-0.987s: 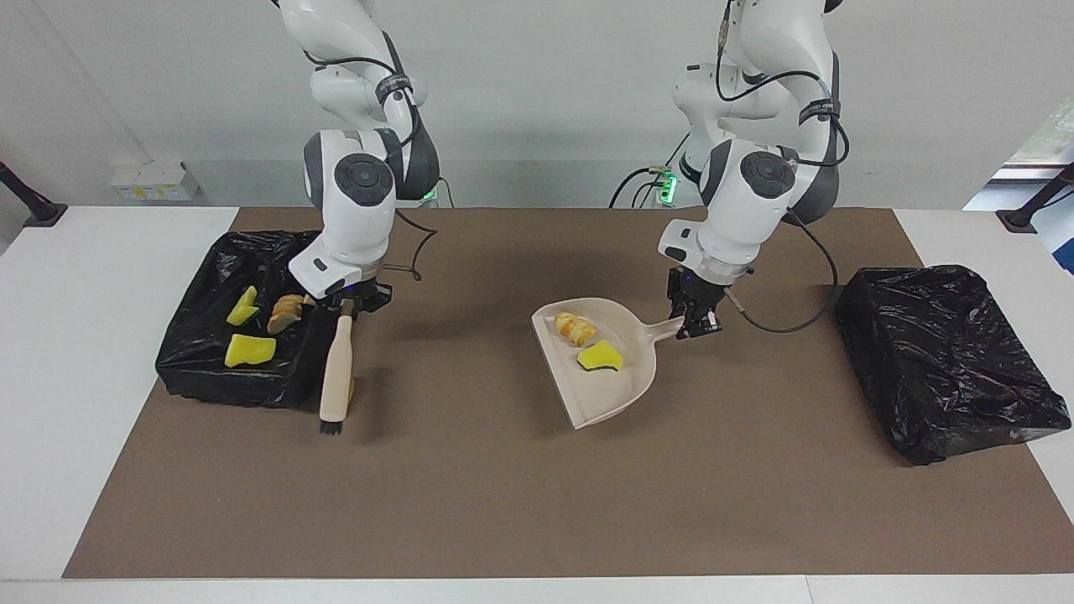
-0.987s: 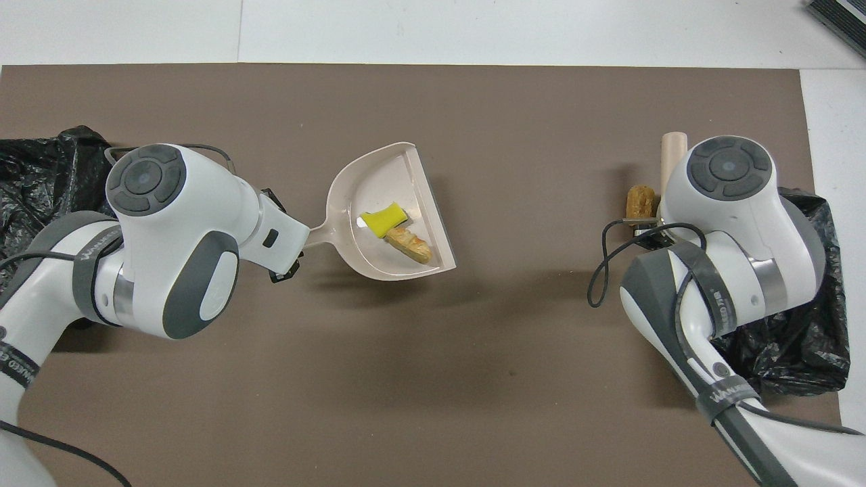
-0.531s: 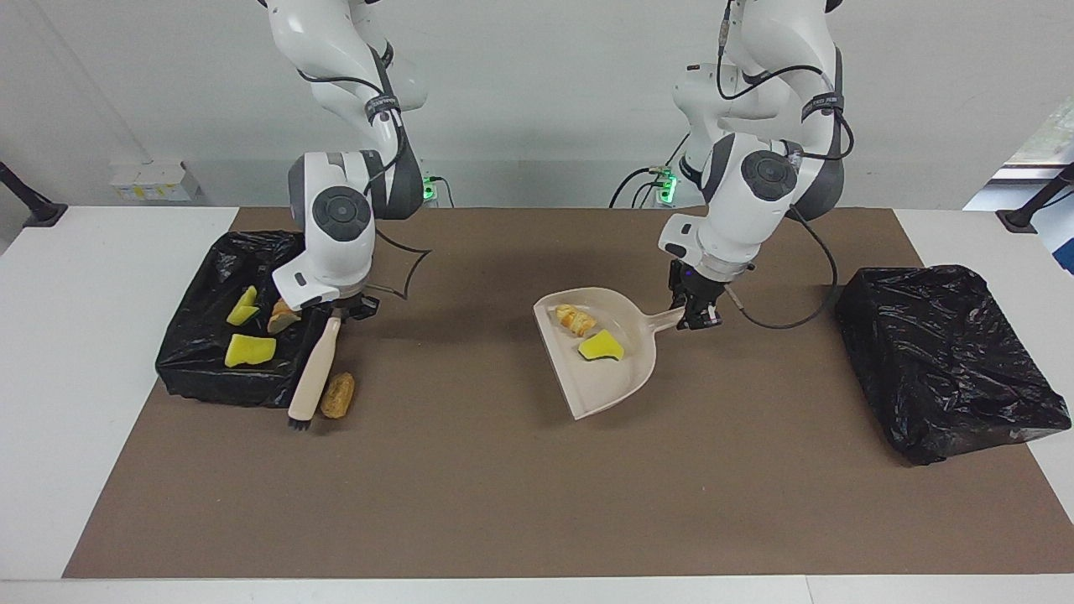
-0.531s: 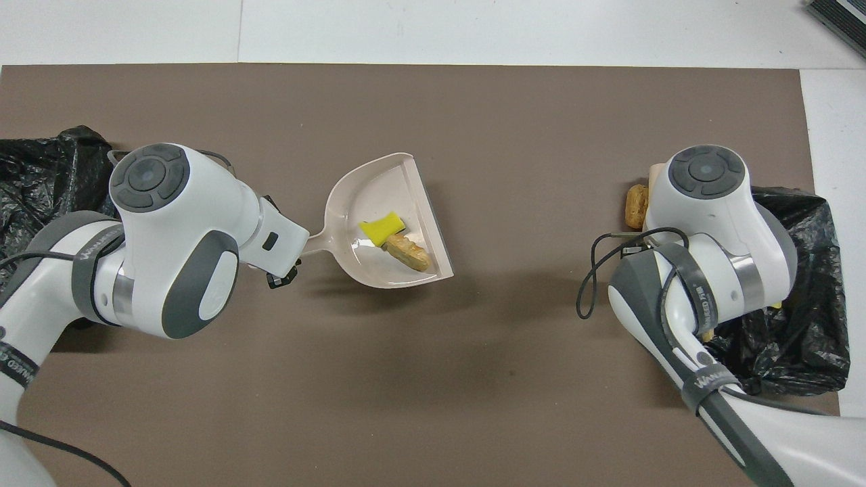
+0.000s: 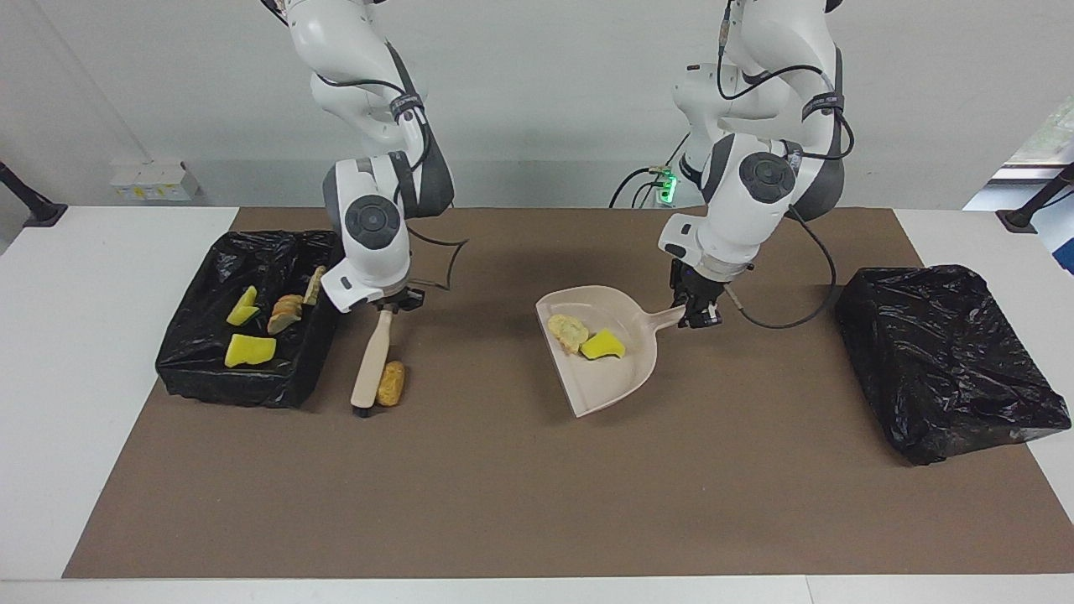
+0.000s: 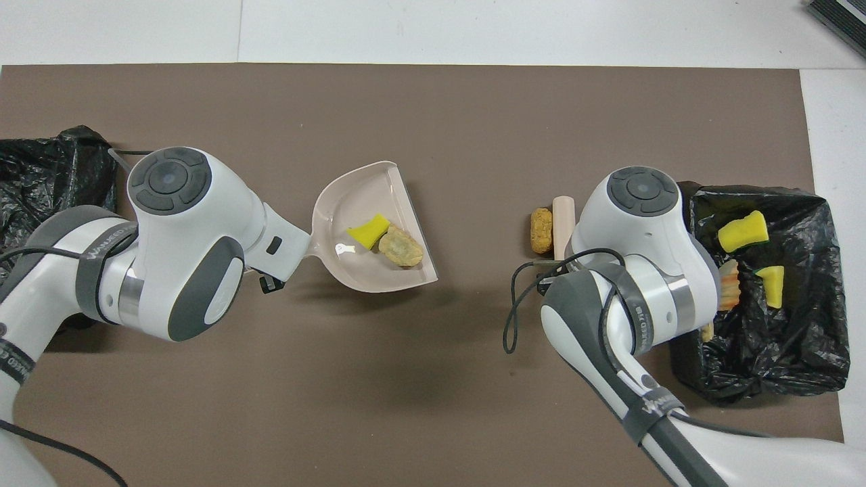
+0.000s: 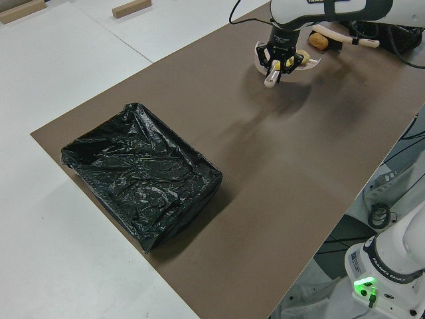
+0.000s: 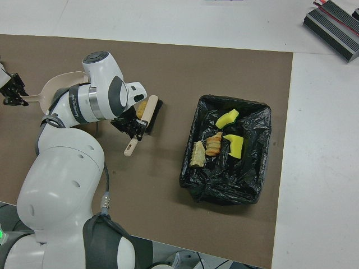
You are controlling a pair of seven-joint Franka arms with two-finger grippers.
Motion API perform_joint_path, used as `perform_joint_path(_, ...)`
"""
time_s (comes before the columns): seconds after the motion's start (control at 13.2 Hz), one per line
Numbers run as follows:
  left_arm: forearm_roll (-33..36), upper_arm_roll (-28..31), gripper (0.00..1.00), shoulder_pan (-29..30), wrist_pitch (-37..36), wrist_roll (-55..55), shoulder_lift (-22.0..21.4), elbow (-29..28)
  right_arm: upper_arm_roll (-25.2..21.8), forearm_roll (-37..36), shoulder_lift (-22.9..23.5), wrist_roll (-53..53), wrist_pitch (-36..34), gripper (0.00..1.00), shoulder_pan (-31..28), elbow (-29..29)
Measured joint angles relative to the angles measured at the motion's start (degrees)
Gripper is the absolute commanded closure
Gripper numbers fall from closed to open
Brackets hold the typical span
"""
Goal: Sweep and dump trash in bin
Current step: 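Sweep the bread piece into the dustpan with the right gripper's brush, then carry the dustpan with the left gripper and tip it into the nearer bag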
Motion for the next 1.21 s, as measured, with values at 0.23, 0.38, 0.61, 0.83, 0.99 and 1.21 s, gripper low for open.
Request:
perform_joint_path(0.23, 4.71, -0.24, 1.0, -2.57, -0.39, -4.92, 0.57, -0.79, 0.0, 5.01, -0.05, -2.06, 0.29, 1.0, 0.37, -0.18)
perform_joint_path(0.38, 7.67, -0.38, 1.0, -5.43, -0.32, -9.76, 2.16, -1.16, -0.11, 5.54, -0.08, -5.37, 0.77, 1.0, 0.12, -0.86)
perform_joint_path(0.61, 8.37, -0.4, 1.0, -7.86, -0.21, -11.4, 2.88, -1.23, 0.01, 6.66, 1.09, -6.59, 4.67, 1.0, 1.07, -2.61)
perform_joint_path(0.83, 8.74, -0.38, 1.0, -8.69, -0.18, -11.59, 2.88, -1.25, 0.15, 10.69, 3.19, -6.7, 11.31, 1.0, 8.27, -3.73)
perform_joint_path(0.99, 8.9, -0.37, 1.0, -8.71, 0.58, -11.59, 2.88, -1.73, 0.26, 15.83, 3.38, -6.0, 12.78, 1.0, 13.03, -3.61)
perform_joint_path(1.21, 9.31, -0.27, 1.0, -8.73, 5.42, -11.47, 2.89, -4.41, 0.32, 19.8, 3.24, 1.37, 13.29, 1.0, 19.01, -1.45)
